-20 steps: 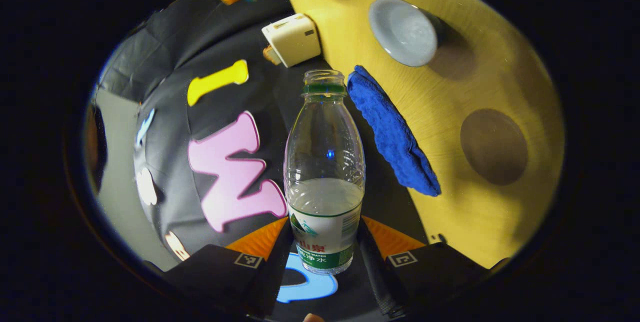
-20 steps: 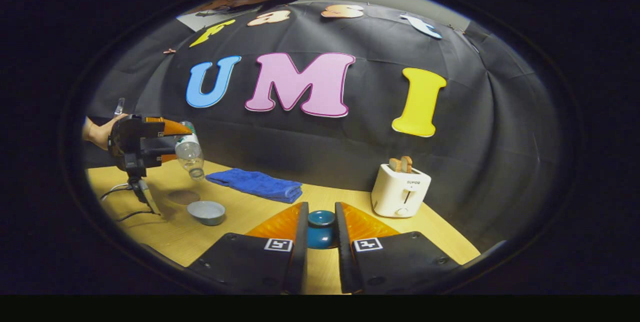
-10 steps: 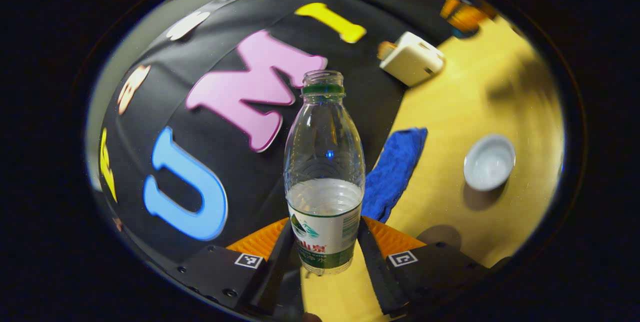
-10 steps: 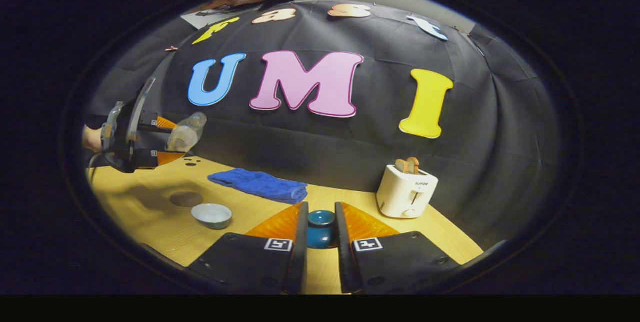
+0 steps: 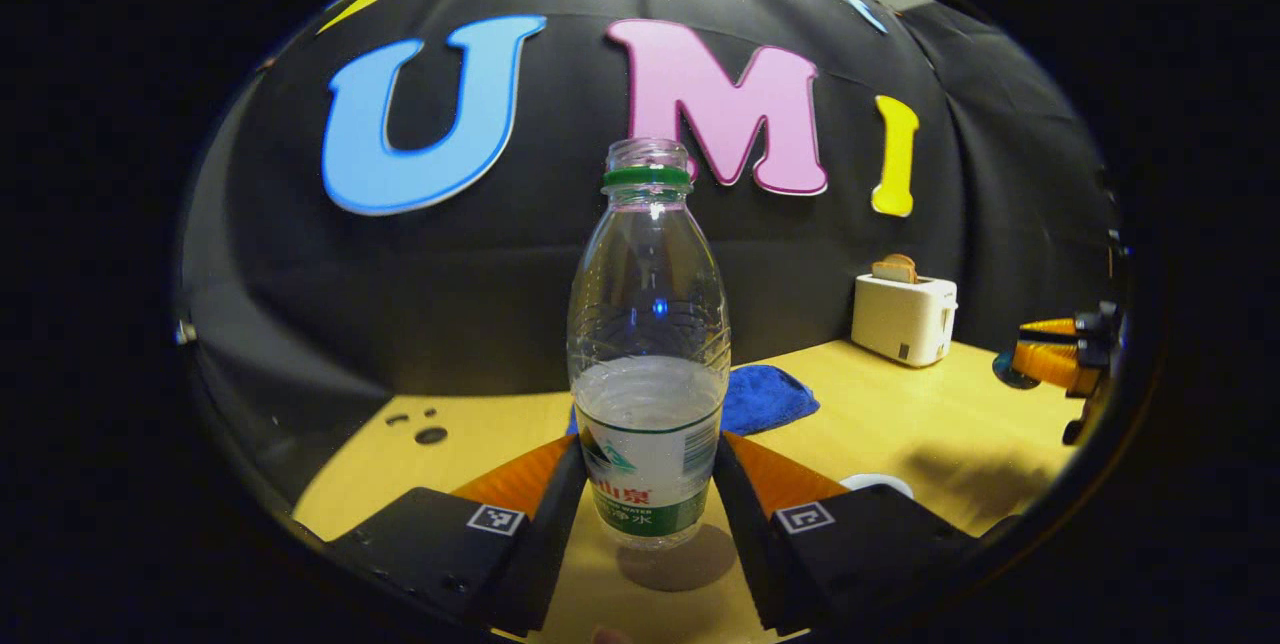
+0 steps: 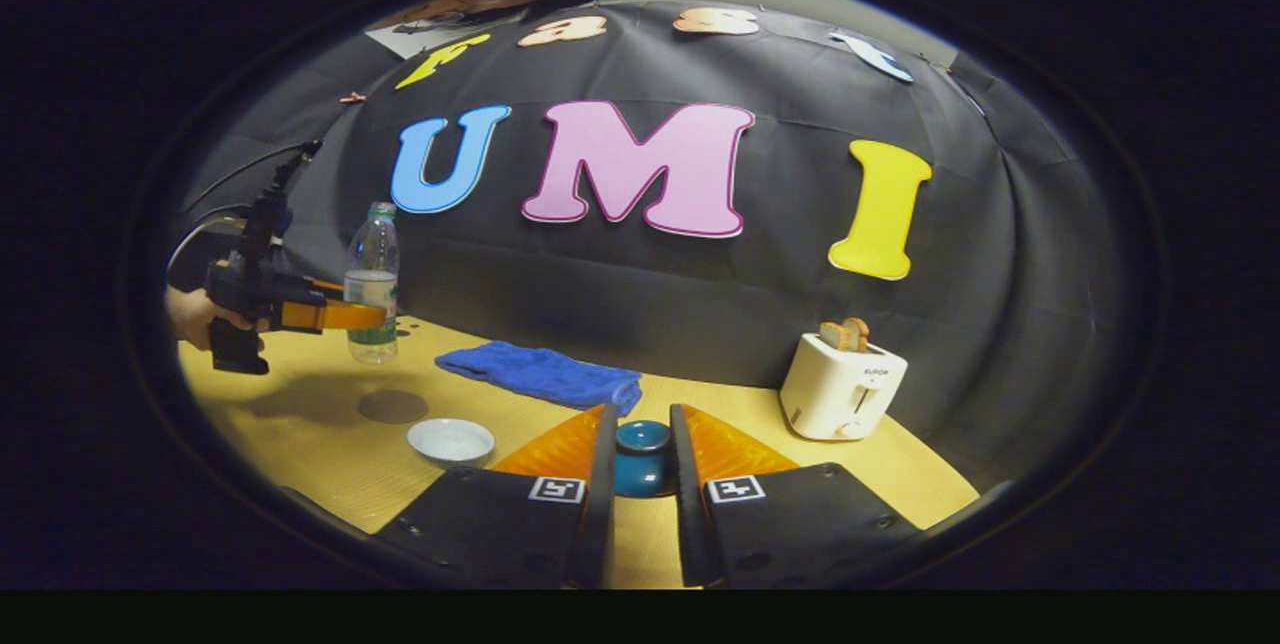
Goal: Open the teacup lid with one hand, grasp the water bottle and pour water into the teacup with the other hand; after pouring, place the water bottle on the coaster and then close the teacup lid.
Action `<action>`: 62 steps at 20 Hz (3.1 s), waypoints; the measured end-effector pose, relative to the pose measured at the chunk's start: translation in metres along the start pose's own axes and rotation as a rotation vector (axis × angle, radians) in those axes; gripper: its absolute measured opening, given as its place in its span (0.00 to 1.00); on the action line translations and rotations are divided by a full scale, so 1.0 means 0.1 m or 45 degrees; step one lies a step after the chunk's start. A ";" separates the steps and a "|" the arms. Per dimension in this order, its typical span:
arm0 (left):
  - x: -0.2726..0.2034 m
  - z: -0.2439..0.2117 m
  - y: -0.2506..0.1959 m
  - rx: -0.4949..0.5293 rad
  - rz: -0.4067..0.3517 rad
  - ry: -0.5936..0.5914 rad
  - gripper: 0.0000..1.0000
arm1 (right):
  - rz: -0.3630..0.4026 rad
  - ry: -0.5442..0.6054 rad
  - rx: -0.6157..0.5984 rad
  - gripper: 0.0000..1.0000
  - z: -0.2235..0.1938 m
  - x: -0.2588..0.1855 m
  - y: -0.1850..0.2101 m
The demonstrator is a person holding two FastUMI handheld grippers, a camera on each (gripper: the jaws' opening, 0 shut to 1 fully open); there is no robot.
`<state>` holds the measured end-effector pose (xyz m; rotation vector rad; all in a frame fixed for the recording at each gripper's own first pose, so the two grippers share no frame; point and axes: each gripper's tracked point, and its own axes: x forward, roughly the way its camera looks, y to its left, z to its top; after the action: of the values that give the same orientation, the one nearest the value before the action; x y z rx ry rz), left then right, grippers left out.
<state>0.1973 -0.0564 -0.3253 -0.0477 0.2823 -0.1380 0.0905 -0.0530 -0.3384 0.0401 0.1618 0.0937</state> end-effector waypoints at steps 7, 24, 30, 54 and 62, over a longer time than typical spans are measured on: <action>0.12 -0.27 -0.03 -0.117 0.002 0.036 0.76 | 0.050 0.013 0.001 0.25 -0.02 0.09 0.16; 0.16 -0.49 -0.04 -0.128 0.007 0.092 0.81 | 0.115 0.030 0.062 0.34 -0.07 0.16 0.45; 0.05 -0.53 -0.04 -0.137 -0.001 0.095 0.95 | 0.196 0.038 0.148 0.29 -0.05 0.28 0.80; -0.74 -0.32 -0.02 -0.077 0.005 0.040 0.95 | 0.348 0.239 0.203 0.30 -0.70 0.72 1.63; -0.91 -0.26 0.02 -0.085 0.049 0.044 0.95 | 0.310 0.208 0.196 0.69 -0.51 0.64 1.52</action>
<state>0.1037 -0.0422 -0.3258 -0.1058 0.3223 -0.0910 0.1310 0.1063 -0.3919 0.2064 0.3270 0.3276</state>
